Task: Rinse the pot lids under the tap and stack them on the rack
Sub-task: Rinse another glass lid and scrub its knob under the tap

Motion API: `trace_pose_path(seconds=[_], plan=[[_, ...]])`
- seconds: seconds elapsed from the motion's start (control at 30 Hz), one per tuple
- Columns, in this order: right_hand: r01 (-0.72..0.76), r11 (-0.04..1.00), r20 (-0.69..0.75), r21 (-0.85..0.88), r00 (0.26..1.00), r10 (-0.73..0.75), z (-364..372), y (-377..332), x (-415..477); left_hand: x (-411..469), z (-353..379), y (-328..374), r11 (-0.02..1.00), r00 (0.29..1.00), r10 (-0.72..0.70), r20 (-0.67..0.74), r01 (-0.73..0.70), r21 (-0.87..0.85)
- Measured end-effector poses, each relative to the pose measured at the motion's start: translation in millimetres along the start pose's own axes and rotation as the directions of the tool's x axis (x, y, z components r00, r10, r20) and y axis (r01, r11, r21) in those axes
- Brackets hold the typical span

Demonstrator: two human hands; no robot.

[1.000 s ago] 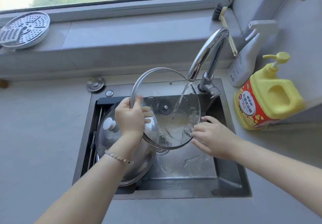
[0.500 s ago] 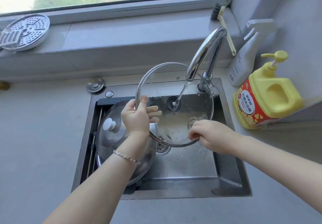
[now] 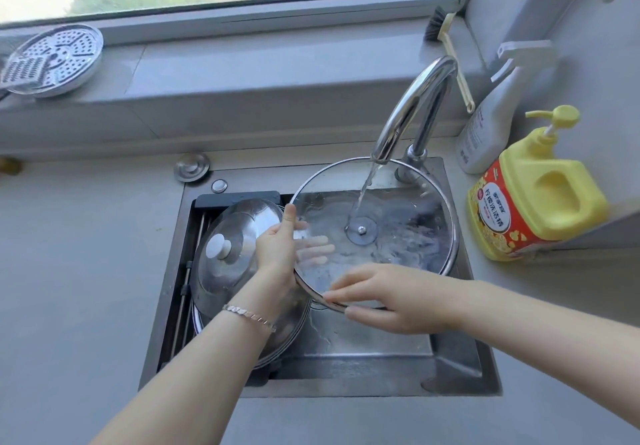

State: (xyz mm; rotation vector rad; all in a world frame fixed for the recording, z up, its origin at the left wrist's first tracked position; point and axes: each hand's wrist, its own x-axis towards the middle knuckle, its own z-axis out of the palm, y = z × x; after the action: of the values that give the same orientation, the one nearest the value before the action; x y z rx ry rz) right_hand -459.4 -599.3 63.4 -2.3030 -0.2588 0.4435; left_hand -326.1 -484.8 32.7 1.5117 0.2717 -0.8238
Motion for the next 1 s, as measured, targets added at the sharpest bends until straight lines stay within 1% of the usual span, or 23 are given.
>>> trace_pose_path(seconds=[0.1,0.2,0.27,0.33,0.4,0.47,0.53,0.6,0.63,0.73,0.83,0.87,0.9,0.93,1.0], plan=[[-0.013,0.99,0.114,-0.139,0.993,0.029,-9.7,2.3,-9.9,0.4,-3.1,-1.8,0.998,0.999,-0.027,0.038,0.024,0.064],[0.063,0.953,0.243,-0.297,0.97,0.012,-5.1,4.0,-5.2,2.2,1.0,-2.5,0.979,0.999,-0.023,0.047,0.013,0.201],[0.069,0.939,0.249,-0.338,0.968,0.019,-3.8,5.3,5.8,-1.4,7.6,-2.8,0.953,0.999,-0.036,0.042,0.021,0.302],[0.052,0.924,0.208,-0.379,0.978,0.03,-5.7,10.3,17.0,-4.1,13.5,-4.9,0.941,0.998,-0.046,0.039,0.03,0.337],[0.021,0.913,0.142,-0.407,0.989,0.041,-8.8,17.9,25.3,-6.6,16.8,-4.8,0.942,0.998,-0.041,0.054,0.021,0.336],[-0.021,0.884,0.017,-0.467,0.999,0.032,-9.4,32.5,29.9,-9.4,19.3,-4.7,0.935,0.997,-0.021,0.069,-0.005,0.354],[-0.094,0.848,-0.106,-0.521,0.993,0.046,-11.6,43.5,33.8,-11.8,18.1,-3.9,0.941,0.997,-0.01,0.078,-0.017,0.338],[-0.193,0.826,-0.162,-0.529,0.979,0.125,-14.3,52.5,35.8,-15.0,16.9,-1.9,0.949,0.996,-0.016,0.093,-0.014,0.315],[-0.249,0.828,-0.174,-0.502,0.967,0.185,-16.0,54.8,35.1,-16.7,16.7,-0.9,0.954,0.995,-0.03,0.095,0.0,0.299],[-0.429,0.803,-0.295,-0.413,0.897,0.328,-18.8,64.9,29.7,-20.2,14.8,0.7,0.974,0.992,-0.071,0.103,0.047,0.221],[-0.631,0.713,-0.43,-0.304,0.759,0.488,-14.5,72.0,24.5,-17.3,13.2,0.0,0.983,0.997,-0.031,0.077,0.016,0.183],[-0.674,0.686,-0.45,-0.274,0.72,0.528,-11.4,71.2,25.8,-17.9,14.5,0.5,0.984,0.997,-0.02,0.07,0.007,0.179],[-0.688,0.682,-0.461,-0.249,0.703,0.541,-8.9,67.4,29.1,-18.8,16.7,0.4,0.984,0.997,-0.02,0.069,0.007,0.178],[-0.665,0.711,-0.458,-0.229,0.718,0.524,-7.3,62.6,33.5,-20.9,19.9,0.4,0.983,0.997,-0.026,0.069,0.013,0.182],[-0.515,0.826,-0.411,-0.231,0.821,0.396,-2.7,48.9,43.0,-26.0,25.3,-0.7,0.981,0.998,-0.031,0.053,0.02,0.194]])
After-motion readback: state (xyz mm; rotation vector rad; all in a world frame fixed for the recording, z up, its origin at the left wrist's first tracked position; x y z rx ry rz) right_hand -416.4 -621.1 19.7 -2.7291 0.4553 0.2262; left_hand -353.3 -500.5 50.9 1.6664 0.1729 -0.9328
